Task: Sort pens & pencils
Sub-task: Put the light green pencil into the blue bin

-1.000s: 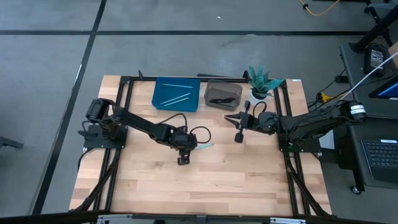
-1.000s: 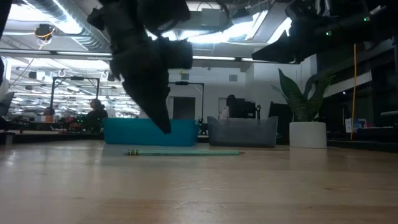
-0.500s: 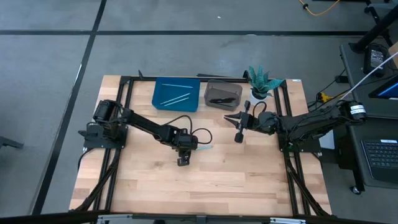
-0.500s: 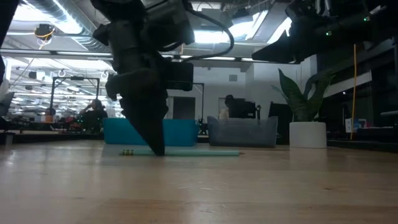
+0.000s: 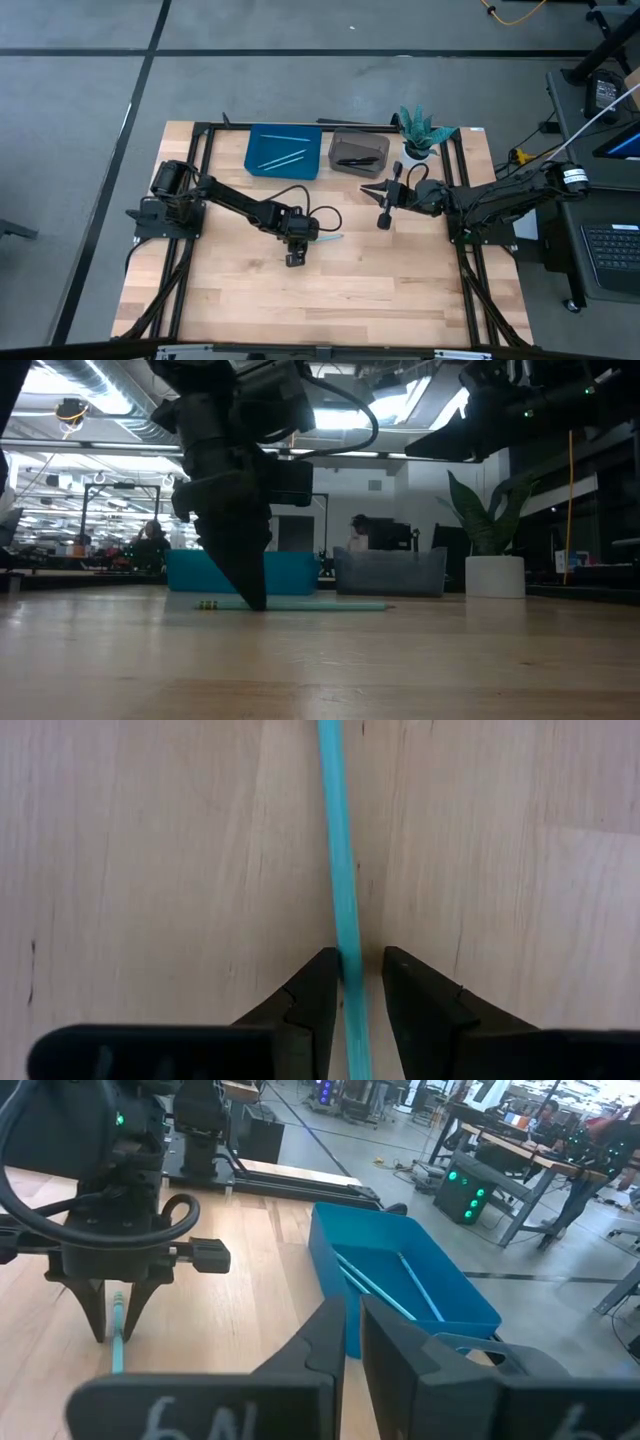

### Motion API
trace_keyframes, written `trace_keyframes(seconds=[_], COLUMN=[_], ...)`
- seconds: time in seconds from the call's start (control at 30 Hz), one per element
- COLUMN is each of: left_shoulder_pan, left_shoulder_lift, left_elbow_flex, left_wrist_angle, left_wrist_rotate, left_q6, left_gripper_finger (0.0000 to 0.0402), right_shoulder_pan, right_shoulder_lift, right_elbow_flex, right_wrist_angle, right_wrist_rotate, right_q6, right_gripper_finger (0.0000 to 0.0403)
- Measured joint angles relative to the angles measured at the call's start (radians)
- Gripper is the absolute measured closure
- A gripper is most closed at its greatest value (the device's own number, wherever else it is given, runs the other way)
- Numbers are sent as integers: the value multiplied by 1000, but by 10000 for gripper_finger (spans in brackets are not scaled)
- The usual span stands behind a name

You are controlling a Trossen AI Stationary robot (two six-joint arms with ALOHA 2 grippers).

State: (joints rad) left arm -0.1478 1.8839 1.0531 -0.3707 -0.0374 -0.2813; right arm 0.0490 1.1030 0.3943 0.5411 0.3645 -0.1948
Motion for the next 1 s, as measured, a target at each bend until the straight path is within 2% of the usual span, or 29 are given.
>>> trace_keyframes(seconds=[0.47,0.87,1.0], left_shoulder_pan=[0,0,0], left_shoulder_lift=[1,1,1], left_elbow_flex=[-1,-2,-2], left_wrist_angle=[-10,-9,-9], left_wrist_rotate=[3,2,2], left_q6=[1,2,3], left_gripper_finger=[322,378,386], right_shoulder_pan=[0,1,1], right_shoulder_lift=[0,0,0], right_elbow_flex=[1,1,1], right_wrist_angle=[0,0,0], right_wrist_rotate=[0,-1,-1], right_q6=[0,2,2], right_gripper_finger=[366,366,366])
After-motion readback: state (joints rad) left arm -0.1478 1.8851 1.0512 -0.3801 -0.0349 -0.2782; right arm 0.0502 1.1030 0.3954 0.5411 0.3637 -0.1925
